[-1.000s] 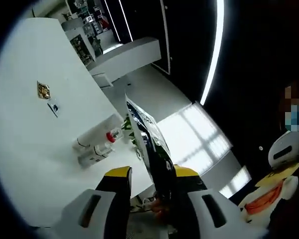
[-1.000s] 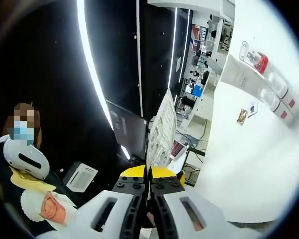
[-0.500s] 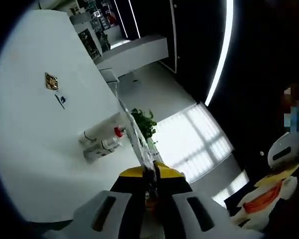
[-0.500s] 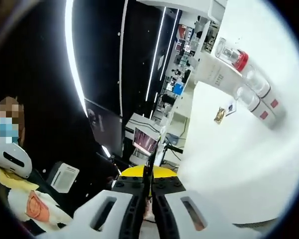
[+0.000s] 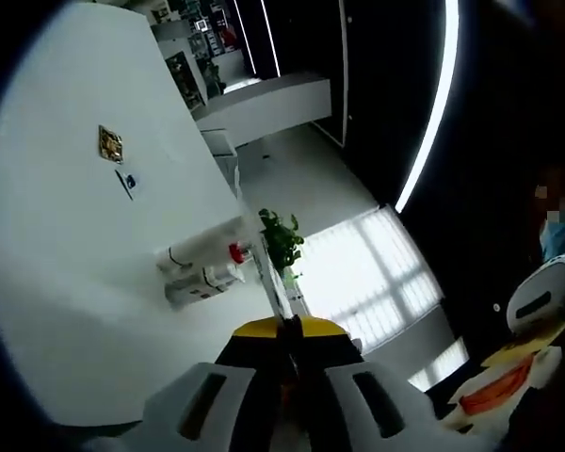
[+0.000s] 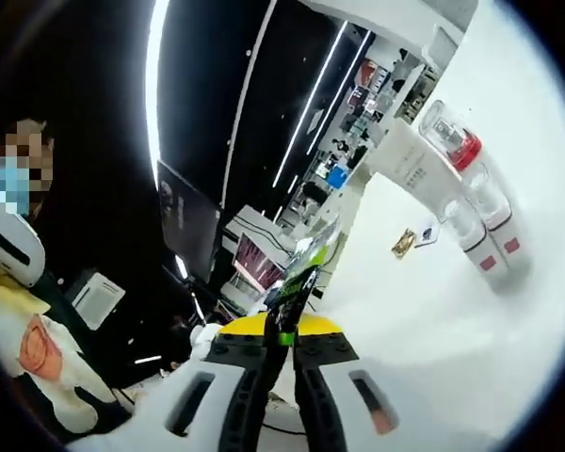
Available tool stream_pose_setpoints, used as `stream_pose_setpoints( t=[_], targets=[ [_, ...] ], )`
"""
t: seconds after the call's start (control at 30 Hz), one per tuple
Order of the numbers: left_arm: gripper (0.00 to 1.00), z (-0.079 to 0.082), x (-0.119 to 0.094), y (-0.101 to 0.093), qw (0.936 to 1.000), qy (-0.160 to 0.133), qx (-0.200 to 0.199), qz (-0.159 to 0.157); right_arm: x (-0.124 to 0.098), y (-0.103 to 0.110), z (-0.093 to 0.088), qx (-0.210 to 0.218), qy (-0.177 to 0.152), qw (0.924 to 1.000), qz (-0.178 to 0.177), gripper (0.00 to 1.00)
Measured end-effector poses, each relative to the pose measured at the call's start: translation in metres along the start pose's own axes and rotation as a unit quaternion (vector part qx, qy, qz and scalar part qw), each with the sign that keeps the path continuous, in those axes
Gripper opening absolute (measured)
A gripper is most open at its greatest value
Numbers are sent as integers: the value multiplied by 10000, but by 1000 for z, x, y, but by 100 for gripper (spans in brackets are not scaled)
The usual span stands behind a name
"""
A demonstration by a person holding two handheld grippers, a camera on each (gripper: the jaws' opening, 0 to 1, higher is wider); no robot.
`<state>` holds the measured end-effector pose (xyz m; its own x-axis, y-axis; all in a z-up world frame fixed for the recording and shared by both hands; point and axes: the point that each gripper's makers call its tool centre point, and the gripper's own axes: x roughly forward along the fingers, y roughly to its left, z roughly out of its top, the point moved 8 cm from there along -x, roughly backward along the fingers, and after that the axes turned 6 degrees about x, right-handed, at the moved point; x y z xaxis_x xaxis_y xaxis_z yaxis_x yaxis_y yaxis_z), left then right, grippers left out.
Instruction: Arrange the skincare products in the storage area until every visible bottle or jar stands upright without overlapping.
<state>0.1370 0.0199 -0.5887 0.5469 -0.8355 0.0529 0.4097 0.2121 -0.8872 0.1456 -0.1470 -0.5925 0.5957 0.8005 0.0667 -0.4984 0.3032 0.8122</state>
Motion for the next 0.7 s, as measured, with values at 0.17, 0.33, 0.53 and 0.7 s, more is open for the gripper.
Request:
stream_pose_setpoints(
  t=[0.17,0.33,0.53,0.7],
  targets=[
    [0,1,3,5,10000,-2,-52,39,0,-5,2,-255,138,9996,-28,16],
    [0,5,3,16,9996,-118,-125,203,1,-14,3,-529,302,9979,-234,25],
    [0,11,3,29,9984,-295,-335,353,0,-17,5,-629,409,9967,-319,33],
    [0,15,6,37,9978,-390,-354,397,0,-14,7,-662,410,9966,-256,50]
  ],
)
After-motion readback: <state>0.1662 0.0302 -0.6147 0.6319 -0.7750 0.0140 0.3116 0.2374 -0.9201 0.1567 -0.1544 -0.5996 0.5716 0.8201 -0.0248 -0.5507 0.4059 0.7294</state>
